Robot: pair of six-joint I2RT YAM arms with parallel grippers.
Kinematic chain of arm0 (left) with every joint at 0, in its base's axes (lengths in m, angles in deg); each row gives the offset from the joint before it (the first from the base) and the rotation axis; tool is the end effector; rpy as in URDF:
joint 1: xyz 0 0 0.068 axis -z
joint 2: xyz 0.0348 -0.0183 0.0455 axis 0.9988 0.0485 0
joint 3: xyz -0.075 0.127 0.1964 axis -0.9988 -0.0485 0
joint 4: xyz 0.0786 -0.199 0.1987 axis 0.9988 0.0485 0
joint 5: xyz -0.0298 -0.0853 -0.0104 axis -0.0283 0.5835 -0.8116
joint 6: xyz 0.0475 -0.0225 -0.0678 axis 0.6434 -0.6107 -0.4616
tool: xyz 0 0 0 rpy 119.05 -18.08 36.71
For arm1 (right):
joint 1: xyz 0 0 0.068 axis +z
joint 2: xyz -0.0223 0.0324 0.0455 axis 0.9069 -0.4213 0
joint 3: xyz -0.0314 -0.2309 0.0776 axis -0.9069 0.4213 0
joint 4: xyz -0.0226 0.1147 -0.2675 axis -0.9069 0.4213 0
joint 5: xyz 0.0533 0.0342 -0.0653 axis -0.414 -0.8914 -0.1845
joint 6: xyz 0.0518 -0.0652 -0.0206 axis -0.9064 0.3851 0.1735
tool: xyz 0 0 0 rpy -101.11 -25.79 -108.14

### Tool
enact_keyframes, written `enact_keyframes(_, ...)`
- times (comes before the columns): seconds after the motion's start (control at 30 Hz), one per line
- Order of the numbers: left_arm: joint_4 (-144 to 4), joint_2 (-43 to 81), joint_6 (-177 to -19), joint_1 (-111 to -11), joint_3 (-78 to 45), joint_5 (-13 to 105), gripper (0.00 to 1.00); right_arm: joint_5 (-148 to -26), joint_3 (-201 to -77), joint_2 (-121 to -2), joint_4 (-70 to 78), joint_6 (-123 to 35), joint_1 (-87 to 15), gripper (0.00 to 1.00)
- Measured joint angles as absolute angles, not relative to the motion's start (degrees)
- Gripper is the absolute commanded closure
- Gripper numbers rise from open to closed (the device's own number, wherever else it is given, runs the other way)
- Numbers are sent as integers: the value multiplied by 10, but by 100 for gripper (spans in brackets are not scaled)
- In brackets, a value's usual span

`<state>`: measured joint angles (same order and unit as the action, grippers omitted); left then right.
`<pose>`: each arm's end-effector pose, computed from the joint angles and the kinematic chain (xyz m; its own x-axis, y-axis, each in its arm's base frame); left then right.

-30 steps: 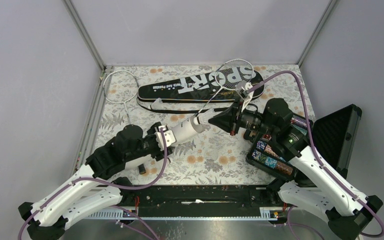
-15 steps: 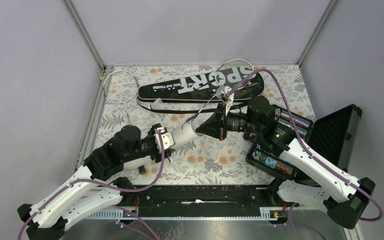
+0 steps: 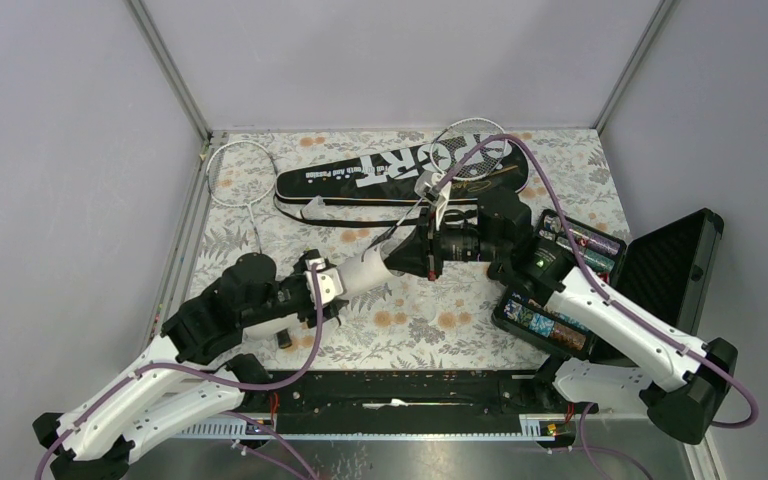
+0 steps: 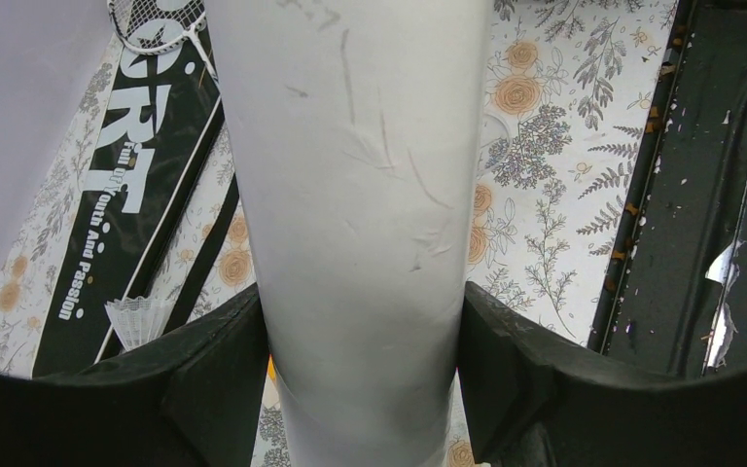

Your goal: Pack up the badminton gear

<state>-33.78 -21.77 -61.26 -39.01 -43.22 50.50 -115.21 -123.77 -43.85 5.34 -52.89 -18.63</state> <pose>0.1361 -0.1771 0.2996 0.1305 0.4821 -0.8663 0.8920 0.3243 0.3149 0.1945 0.2681 0.3586 -0.3257 -0.0191 -0.9453 -0.9350 0.1546 0.3190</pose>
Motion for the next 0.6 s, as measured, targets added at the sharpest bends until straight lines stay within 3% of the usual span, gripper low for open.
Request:
enact_keyframes(0.23, -333, -213, -606, -391, -420, 508, 67, -1175, -1257, -467, 62, -529, -185, 100)
enact_keyframes(0.37, -326, -213, -599, -391, -418, 509, 67, -1188, -1264, -482, 74, -529, -183, 95)
enact_keyframes(0.6, -316, -214, -595, -391, -418, 506, 67, -1173, -1265, -483, 85, -537, -182, 60)
